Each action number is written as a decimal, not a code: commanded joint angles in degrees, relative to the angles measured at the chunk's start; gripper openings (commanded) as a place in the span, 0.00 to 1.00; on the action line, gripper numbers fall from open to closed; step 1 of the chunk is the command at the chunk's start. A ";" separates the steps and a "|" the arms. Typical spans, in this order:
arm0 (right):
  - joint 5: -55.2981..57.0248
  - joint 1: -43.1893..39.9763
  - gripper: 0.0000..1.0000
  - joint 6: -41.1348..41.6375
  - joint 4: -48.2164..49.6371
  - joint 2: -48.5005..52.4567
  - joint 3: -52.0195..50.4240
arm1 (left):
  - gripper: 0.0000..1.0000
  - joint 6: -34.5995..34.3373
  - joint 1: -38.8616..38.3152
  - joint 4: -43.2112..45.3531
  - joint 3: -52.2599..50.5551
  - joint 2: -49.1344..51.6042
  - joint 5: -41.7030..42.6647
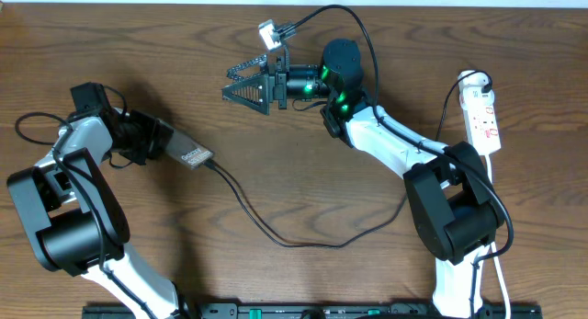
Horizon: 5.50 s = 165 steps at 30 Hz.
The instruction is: Plug charger to phone and switch on socket
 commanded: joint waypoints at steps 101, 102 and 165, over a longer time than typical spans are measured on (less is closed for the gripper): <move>28.81 -59.52 0.99 -73.75 -123.05 14.21 41.70 | 0.89 31.04 -37.48 -19.61 18.01 -29.44 -19.21; 27.56 -59.23 0.99 -74.31 -123.05 14.64 41.70 | 0.89 31.04 -37.48 -19.61 18.01 -29.44 -19.21; 29.86 -54.27 0.99 -69.61 -114.25 16.24 33.77 | 0.89 31.04 -37.48 -19.63 17.99 -29.44 -19.21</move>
